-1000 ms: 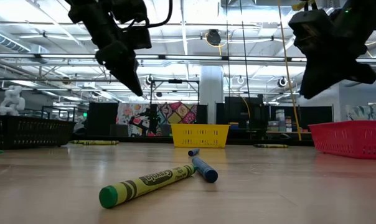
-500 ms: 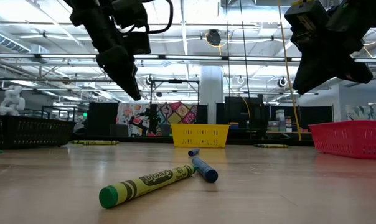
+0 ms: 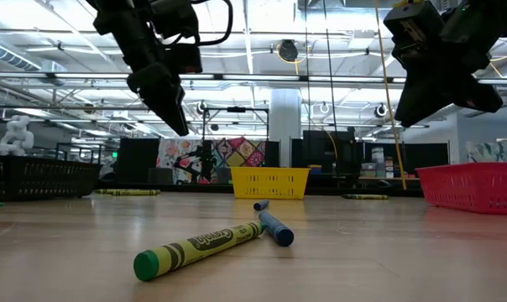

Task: Sort crayons

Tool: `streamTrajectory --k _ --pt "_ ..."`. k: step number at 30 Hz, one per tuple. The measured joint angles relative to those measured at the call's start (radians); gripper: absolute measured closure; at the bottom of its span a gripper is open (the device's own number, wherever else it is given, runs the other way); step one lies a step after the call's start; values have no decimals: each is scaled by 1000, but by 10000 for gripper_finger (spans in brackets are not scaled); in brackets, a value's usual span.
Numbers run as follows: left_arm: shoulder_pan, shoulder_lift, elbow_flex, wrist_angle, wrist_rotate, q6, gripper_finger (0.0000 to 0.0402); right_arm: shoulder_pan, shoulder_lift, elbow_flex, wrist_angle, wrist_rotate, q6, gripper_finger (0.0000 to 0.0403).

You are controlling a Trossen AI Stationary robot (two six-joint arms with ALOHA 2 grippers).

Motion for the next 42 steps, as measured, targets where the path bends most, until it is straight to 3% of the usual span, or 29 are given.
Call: streamTrajectory --k 23,35,39,42 --pt "0 0 0 -12 -1 -39 290 0 0 0 -1 1 -4 362" --pt "0 48 0 -77 -3 -19 290 0 0 0 39 4 -96 362" --pt "1 99 0 -66 -86 3 290 0 0 0 45 4 -120 362" --pt "2 108 0 -4 -87 32 290 0 0 0 44 4 -136 362"
